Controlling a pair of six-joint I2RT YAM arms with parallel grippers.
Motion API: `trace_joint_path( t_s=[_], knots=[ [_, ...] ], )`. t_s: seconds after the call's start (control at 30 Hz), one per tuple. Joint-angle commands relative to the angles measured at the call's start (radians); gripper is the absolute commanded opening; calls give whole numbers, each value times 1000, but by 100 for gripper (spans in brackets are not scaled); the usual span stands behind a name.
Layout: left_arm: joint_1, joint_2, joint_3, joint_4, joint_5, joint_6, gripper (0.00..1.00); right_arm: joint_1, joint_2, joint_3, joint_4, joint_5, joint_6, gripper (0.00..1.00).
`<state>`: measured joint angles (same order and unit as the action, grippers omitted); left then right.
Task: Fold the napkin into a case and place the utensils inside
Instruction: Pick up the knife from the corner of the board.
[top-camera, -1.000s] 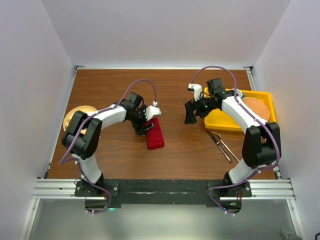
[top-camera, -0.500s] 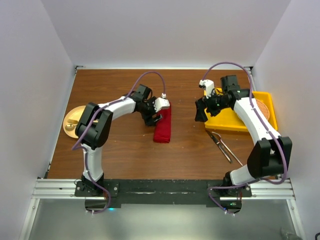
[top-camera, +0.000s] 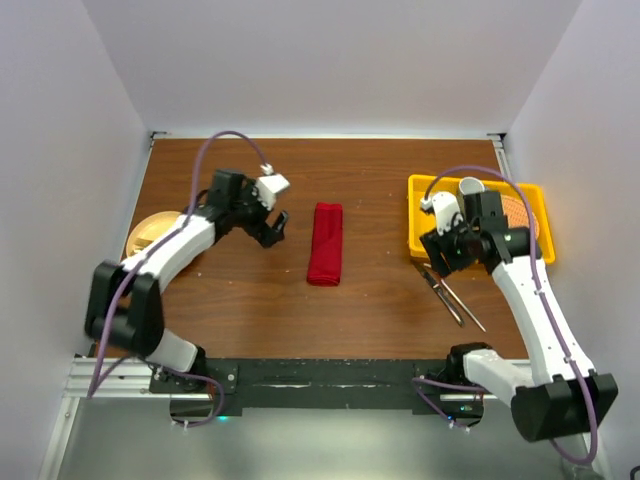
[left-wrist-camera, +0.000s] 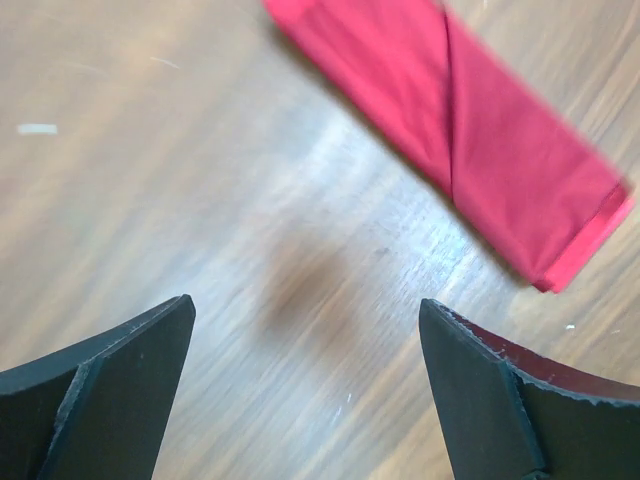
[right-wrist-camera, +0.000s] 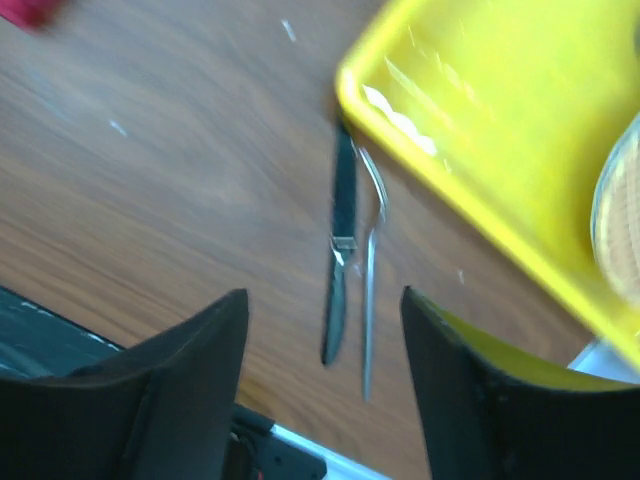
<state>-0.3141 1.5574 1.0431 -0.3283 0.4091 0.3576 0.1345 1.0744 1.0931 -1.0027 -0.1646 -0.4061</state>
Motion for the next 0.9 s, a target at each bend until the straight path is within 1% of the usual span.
trace_joint_path(
  t_s=[0.0,0.07,0.1,0.13,0.2,0.27,0.43,0.53,0.7,0.87],
  knots=[
    [30,-231,-100,136,43,-153,100,-3,-80,-169,-2,253,-30,61],
    [35,-287,-144,166,39,-193,100,-1,-79,-214,55,283,-48,59],
    [35,-328,-152,182,45,-197,100,-3,-68,-231,82,328,-57,58],
    [35,-344,-163,190,45,-201,100,-1,-59,-249,132,336,-71,57],
    [36,-364,-164,193,46,-195,100,-1,-33,-306,165,323,-131,56],
    [36,-362,-155,189,45,-190,100,-1,-22,-363,225,312,-177,54],
    [36,-330,-129,198,60,-193,100,-1,41,-412,328,286,-206,46],
    [36,-304,-98,183,79,-187,100,-1,76,-435,375,283,-227,44],
    [36,-275,-87,184,83,-178,100,-3,124,-440,409,249,-243,43],
    [36,-269,-89,169,85,-163,100,-4,93,-394,305,168,-247,40]
  ],
)
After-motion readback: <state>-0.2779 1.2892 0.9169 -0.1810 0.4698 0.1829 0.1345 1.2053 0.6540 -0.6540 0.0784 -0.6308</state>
